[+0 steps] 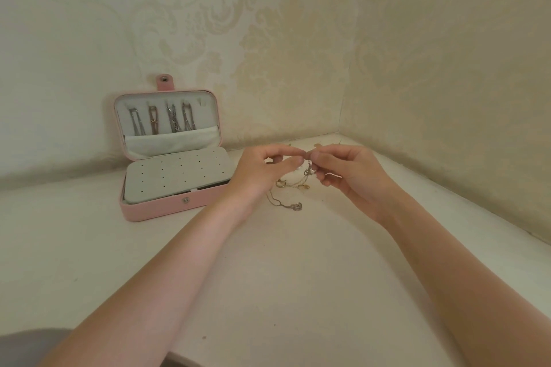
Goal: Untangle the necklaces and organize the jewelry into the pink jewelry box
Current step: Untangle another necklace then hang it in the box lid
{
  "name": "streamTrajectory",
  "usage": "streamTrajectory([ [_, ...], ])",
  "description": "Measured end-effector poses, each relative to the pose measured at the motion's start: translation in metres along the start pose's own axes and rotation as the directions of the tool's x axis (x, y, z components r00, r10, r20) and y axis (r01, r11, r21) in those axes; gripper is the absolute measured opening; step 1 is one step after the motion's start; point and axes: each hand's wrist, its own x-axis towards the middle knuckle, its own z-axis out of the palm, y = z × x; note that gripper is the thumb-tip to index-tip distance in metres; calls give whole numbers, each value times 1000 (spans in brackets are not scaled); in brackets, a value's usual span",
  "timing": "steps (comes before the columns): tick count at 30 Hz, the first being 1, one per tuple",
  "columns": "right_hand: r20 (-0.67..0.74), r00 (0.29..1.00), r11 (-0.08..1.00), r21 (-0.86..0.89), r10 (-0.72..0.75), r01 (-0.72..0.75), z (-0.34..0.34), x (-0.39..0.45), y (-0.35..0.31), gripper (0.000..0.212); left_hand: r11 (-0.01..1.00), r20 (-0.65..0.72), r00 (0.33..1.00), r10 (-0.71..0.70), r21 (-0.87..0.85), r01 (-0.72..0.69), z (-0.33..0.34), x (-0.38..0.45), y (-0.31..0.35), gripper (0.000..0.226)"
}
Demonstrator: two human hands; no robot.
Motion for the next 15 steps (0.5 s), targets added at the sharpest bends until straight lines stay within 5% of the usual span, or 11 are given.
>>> streamTrajectory([
  [7, 11, 1000, 1000, -6, 17, -17, -1, 0, 0, 10, 996, 100, 991, -85, 5, 85, 4, -2, 2, 9],
  [15, -21, 999, 999, -20, 49, -49, 1, -1, -1, 4, 970, 34, 981, -191, -146, 194, 0, 1, -1, 7],
])
